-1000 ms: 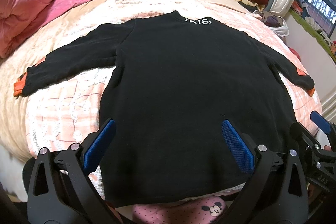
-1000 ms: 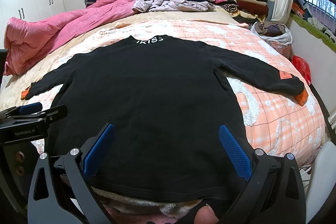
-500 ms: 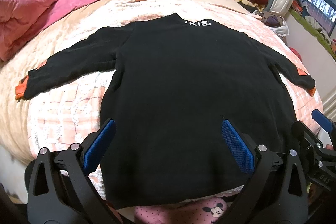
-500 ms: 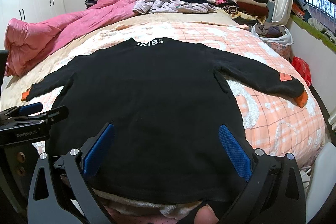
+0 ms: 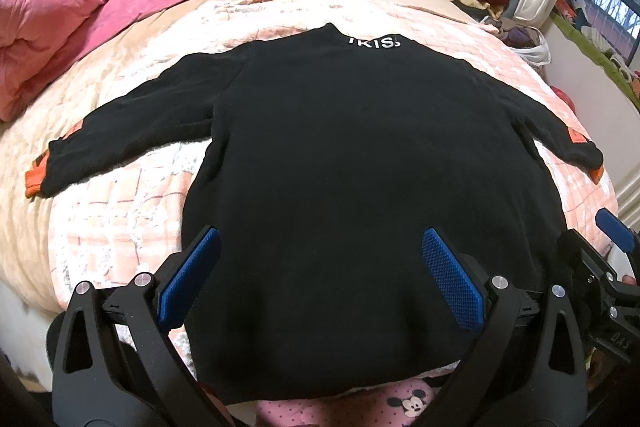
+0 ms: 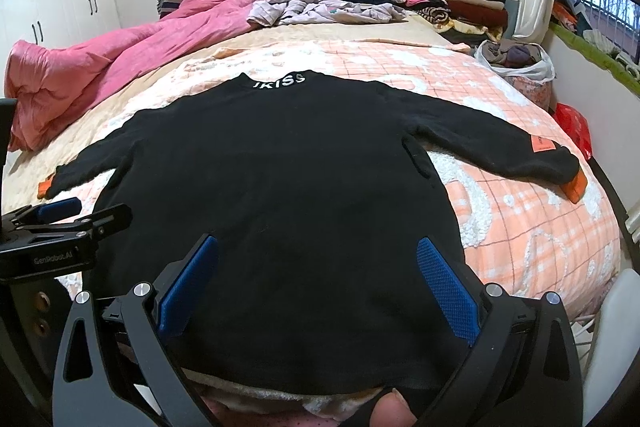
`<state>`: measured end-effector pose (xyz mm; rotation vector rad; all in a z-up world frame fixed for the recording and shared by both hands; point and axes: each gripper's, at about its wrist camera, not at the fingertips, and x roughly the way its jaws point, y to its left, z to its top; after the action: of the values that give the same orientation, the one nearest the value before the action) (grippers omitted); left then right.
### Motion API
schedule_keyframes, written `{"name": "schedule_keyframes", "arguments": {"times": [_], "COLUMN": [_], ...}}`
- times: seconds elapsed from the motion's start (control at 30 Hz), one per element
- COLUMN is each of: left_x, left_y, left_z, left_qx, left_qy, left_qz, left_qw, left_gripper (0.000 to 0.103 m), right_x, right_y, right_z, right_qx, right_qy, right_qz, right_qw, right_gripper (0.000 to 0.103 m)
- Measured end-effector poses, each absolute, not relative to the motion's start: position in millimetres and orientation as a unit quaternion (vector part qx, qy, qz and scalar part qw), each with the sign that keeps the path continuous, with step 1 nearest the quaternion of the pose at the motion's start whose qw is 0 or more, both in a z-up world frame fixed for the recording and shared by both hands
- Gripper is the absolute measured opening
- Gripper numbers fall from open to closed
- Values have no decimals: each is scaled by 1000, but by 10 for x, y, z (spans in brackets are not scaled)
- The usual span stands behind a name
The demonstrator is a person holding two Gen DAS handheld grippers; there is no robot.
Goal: Fold small clothes
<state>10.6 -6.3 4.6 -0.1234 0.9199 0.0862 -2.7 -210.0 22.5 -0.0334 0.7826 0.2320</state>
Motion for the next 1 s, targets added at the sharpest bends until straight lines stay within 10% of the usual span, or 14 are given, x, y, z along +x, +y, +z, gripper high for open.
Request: {"name": "schedule_keyframes", "arguments": {"times": [1.0], "left_x": [846], "left_y": [-81], "left_z": [171], "left_qx": [-83], "left_qy": [437], "left_qz": [26], "left_qw": [895], "left_gripper": [95], "right_x": [558], "right_y": [-2469], "right_z": [273], "right_qx": [28], "right_qy": [379], "right_qz": [64], "right_qw": [923], "right_gripper": [99]}}
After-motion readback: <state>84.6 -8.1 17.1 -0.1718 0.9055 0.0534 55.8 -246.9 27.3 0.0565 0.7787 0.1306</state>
